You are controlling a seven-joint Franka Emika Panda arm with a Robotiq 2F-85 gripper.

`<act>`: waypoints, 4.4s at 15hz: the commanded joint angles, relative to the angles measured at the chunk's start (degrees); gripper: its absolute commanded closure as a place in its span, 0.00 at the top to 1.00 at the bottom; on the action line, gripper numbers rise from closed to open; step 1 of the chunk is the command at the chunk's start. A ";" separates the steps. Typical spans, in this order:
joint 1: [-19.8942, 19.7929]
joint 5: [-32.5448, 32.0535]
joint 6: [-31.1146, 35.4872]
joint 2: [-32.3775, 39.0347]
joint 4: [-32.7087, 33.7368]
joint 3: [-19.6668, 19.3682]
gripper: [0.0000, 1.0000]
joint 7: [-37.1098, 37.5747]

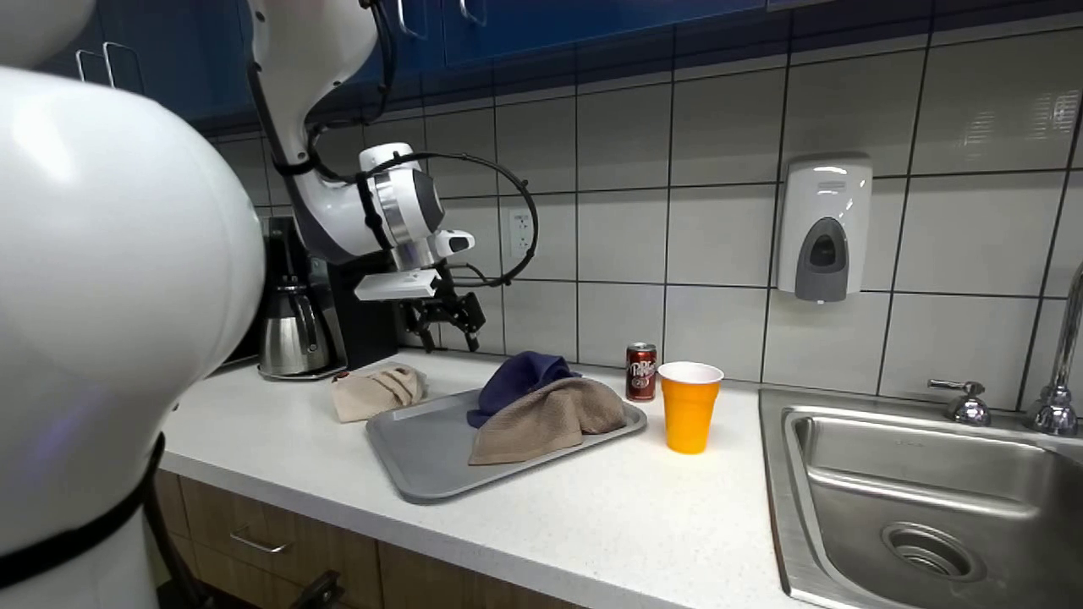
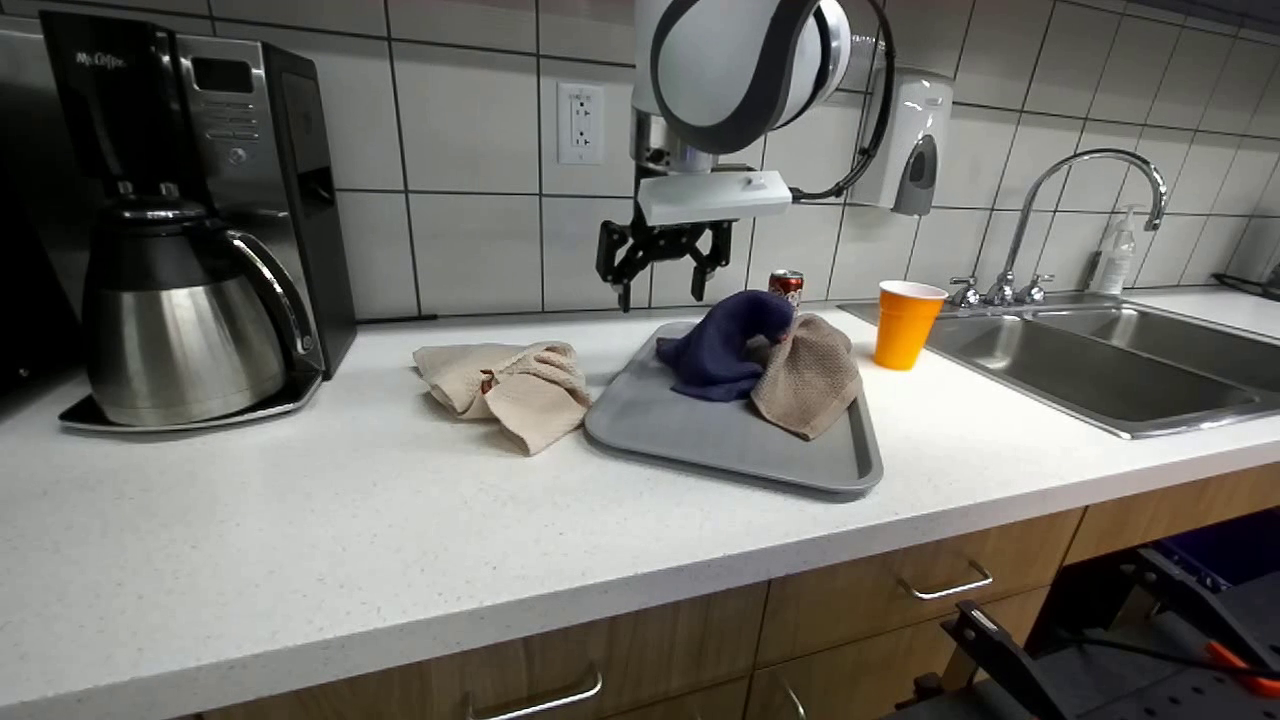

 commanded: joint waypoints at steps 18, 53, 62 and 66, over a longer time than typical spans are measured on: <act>-15.74 17.33 -4.88 6.68 8.07 16.53 1.00 -54.90; -14.81 19.82 -17.98 12.30 15.63 23.04 1.00 -85.92; -14.81 19.82 -18.02 12.38 15.83 23.01 1.00 -85.92; -13.51 16.60 -19.78 13.59 17.95 22.70 1.00 -87.86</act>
